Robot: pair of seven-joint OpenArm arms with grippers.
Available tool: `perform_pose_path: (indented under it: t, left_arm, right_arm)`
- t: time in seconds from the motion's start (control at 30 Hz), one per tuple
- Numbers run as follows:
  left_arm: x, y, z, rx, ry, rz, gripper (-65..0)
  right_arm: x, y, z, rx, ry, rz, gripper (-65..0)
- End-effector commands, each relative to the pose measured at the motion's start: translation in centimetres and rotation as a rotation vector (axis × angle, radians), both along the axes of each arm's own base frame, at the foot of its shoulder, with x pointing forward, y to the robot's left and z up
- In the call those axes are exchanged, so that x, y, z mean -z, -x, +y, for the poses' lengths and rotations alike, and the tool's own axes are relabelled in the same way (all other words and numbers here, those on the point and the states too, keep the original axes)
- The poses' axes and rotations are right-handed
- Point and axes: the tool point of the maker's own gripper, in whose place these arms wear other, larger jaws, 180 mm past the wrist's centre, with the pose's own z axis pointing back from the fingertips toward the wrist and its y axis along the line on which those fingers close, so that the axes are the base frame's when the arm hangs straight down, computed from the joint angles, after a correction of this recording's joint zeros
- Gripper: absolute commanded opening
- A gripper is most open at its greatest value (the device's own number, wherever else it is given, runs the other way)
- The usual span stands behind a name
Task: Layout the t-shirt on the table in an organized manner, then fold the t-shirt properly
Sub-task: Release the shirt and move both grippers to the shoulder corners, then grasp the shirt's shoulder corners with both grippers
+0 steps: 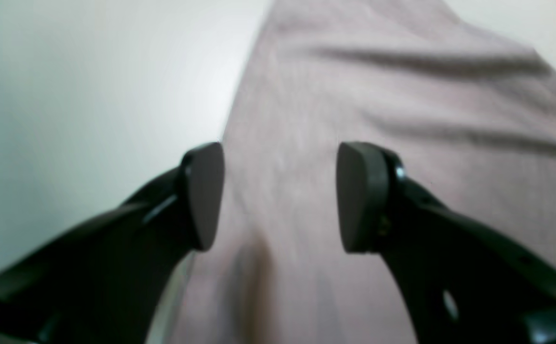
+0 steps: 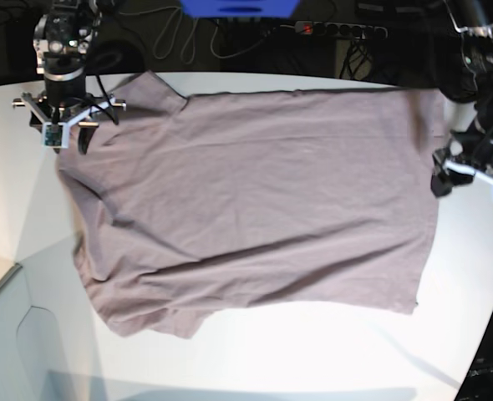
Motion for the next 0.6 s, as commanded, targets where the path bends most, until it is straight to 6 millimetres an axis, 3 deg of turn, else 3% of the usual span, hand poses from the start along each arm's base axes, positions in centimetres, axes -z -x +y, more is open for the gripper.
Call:
perform_pose_path:
  t: [0.0, 0.3, 0.57]
  left_arm:
    - [-1.2, 0.7, 0.7, -0.011, -0.022, -0.032, -28.8]
    - [2.9, 9.3, 0.2, -0.031, -0.094, 0.167, -28.8]
    - [4.6, 12.7, 2.0, -0.094, -0.206, 0.279, -28.8]
  right_arm:
    - [-1.1, -0.5, -0.1, -0.01, 0.013, -0.043, -37.0]
    - [-1.2, -0.6, 0.1, -0.017, 0.012, -0.046, -37.0]
    - [-1.1, -0.6, 0.1, -0.017, 0.011, -0.045, -37.0]
